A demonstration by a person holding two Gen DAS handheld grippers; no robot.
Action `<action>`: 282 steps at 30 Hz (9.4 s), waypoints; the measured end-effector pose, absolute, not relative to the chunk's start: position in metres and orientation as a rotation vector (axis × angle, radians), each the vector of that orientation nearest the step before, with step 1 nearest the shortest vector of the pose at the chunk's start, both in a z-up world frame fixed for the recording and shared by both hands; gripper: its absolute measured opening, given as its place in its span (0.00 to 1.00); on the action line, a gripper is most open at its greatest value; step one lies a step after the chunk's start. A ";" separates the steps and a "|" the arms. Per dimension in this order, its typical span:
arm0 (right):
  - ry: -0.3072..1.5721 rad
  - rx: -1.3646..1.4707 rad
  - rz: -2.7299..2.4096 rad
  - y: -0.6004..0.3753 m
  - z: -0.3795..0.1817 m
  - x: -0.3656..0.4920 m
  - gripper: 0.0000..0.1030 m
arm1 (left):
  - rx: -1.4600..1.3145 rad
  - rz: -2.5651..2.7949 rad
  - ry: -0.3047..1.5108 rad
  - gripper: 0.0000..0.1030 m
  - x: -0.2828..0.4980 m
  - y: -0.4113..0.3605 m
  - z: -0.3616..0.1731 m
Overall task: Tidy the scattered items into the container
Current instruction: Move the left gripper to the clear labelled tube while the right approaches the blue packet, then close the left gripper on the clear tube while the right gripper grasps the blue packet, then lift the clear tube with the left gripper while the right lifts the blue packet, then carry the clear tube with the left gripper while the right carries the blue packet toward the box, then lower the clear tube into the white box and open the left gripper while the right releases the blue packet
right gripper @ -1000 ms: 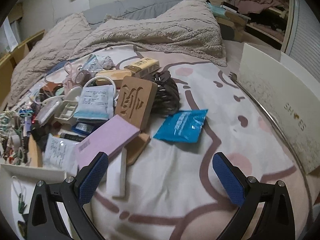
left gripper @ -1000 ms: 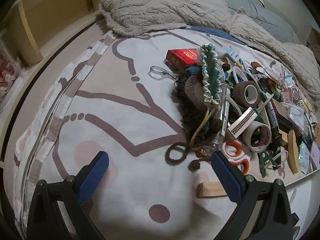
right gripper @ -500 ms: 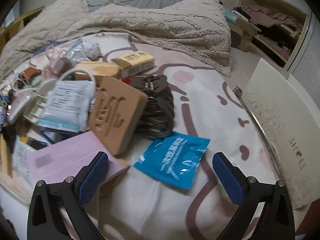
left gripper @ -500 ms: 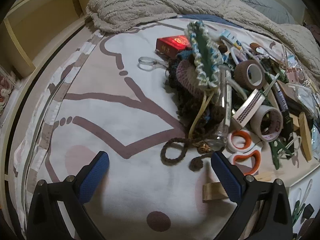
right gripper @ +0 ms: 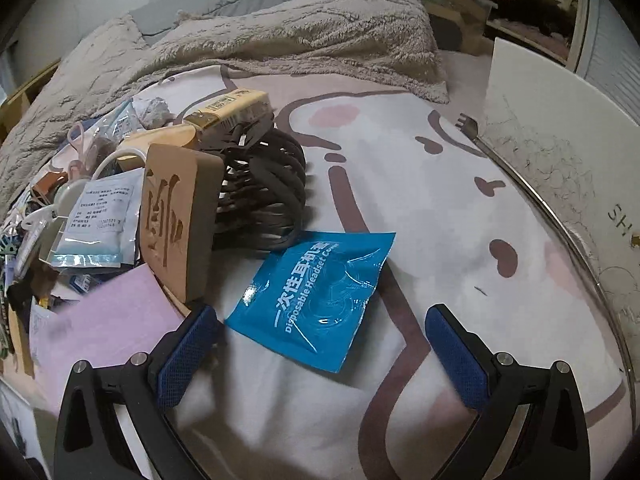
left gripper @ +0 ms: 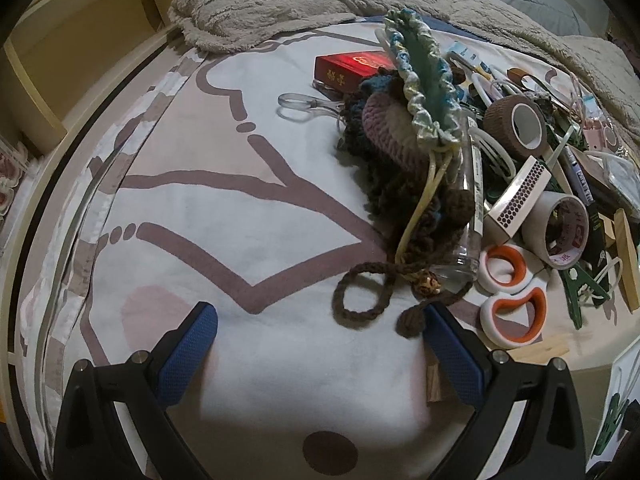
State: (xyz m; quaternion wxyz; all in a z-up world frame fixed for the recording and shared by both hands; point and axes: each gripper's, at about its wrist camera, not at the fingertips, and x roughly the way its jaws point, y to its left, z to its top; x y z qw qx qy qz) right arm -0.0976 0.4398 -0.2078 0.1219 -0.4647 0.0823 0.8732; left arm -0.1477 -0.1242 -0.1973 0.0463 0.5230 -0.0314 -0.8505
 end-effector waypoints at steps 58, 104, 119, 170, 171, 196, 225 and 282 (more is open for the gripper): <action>0.056 -1.196 2.656 0.413 -0.211 -0.093 0.36 | 1.650 -2.897 -0.167 0.26 -0.150 -0.066 -0.165; 0.189 -1.142 2.673 0.428 -0.206 -0.084 0.11 | 1.757 -2.877 -0.270 0.26 -0.116 -0.100 -0.160; 0.254 -1.146 2.678 0.432 -0.205 -0.076 0.11 | 1.821 -2.917 -0.265 0.26 -0.093 -0.114 -0.147; 0.911 -1.163 2.526 0.504 -0.195 -0.096 0.23 | 1.768 -2.802 -0.124 0.56 -0.128 -0.105 -0.177; 0.913 -1.154 2.533 0.504 -0.195 -0.096 0.23 | 1.767 -2.803 -0.125 0.56 -0.129 -0.105 -0.177; 0.898 -1.120 2.811 0.439 -0.150 -0.033 0.18 | 1.757 -2.863 -0.290 0.31 -0.125 -0.089 -0.174; 0.823 -1.058 3.030 0.382 -0.102 -0.001 0.18 | 1.721 -3.012 -0.204 0.25 -0.099 -0.080 -0.138; 0.542 -1.794 2.943 0.270 -0.147 0.015 0.18 | 2.070 -2.913 -0.133 0.25 -0.031 0.003 -0.124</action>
